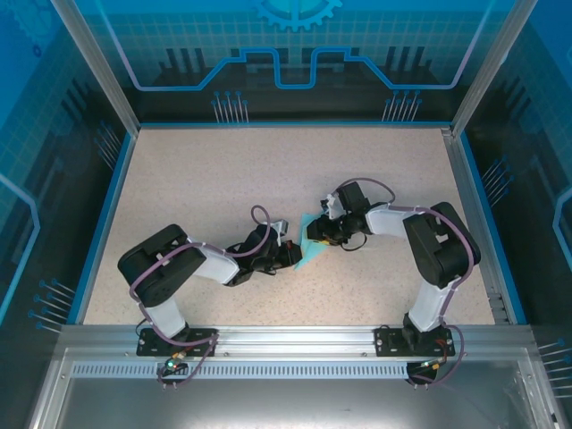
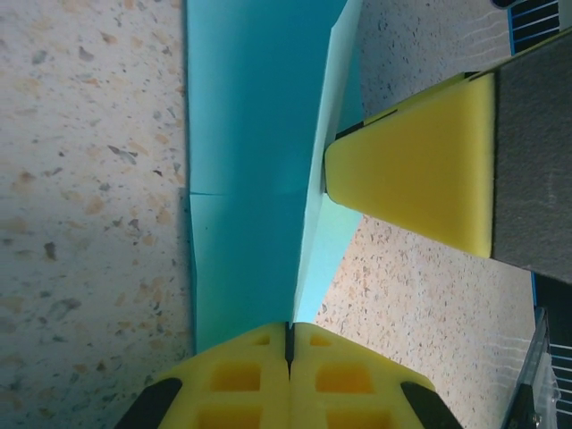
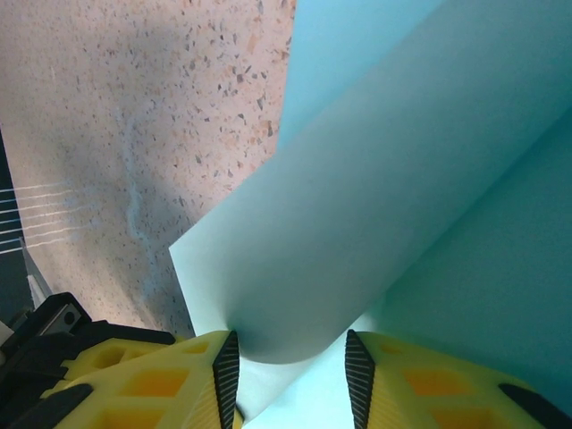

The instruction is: Fold a paper plane with a square sheet of paper (pick it up from the middle)

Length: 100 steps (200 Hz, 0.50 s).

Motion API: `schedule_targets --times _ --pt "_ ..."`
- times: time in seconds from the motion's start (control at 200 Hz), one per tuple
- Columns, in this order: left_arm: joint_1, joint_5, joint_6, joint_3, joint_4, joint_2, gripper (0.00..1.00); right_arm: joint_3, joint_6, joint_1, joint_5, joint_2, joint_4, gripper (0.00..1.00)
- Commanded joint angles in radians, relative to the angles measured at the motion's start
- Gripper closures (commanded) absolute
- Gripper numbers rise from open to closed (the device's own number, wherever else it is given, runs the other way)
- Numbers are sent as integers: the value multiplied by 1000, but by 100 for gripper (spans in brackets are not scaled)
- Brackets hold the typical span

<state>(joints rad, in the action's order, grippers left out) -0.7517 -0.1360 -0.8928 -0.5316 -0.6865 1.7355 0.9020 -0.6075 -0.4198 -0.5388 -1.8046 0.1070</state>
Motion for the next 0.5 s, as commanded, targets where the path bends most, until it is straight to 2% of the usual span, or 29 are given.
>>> schedule_targets --times 0.0,0.17,0.495 --pt "9 -7 -22 13 -3 -3 91 30 22 -20 36 -26 55 60" --pt "13 -20 -22 -1 36 4 81 42 17 -29 65 -39 80 59" --pt "25 -8 -4 -13 128 -55 74 75 -1 -41 137 -66 150 55"
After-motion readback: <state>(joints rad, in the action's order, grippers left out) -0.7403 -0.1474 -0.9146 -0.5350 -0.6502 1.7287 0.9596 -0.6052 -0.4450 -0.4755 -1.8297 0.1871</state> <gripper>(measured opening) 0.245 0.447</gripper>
